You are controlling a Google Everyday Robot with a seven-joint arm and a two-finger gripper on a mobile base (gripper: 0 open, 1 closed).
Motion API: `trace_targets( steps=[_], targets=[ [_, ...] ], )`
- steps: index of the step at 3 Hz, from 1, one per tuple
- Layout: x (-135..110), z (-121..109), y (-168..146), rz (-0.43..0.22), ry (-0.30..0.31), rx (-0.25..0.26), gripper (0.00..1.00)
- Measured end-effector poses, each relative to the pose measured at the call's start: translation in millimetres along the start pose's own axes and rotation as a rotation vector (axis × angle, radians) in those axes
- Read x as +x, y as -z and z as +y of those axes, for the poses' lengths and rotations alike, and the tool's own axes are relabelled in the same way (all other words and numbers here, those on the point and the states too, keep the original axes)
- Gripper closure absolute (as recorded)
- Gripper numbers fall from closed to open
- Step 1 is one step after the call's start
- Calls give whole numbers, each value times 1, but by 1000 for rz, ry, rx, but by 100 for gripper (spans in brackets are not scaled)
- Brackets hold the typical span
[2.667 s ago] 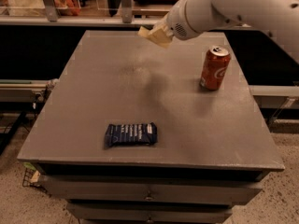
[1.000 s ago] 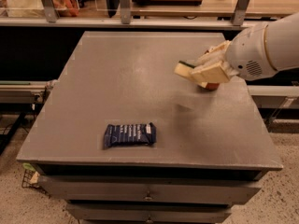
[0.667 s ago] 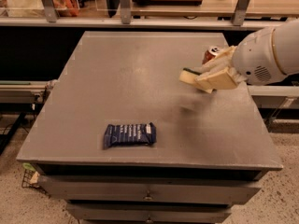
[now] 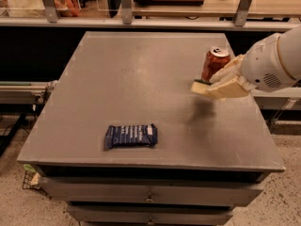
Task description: Move sponge near coke can
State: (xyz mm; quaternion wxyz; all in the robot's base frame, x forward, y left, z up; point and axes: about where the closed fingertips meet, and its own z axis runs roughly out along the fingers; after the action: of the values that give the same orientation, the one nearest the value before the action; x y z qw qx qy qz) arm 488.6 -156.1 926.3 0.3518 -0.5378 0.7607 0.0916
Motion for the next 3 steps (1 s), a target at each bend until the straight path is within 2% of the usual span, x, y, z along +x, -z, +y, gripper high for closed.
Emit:
trace_targets(
  steps=[2,3],
  targets=[
    [32,-35,-1,92,-5,54,100],
    [41,-46,-4,114,-6,67,100]
  ],
)
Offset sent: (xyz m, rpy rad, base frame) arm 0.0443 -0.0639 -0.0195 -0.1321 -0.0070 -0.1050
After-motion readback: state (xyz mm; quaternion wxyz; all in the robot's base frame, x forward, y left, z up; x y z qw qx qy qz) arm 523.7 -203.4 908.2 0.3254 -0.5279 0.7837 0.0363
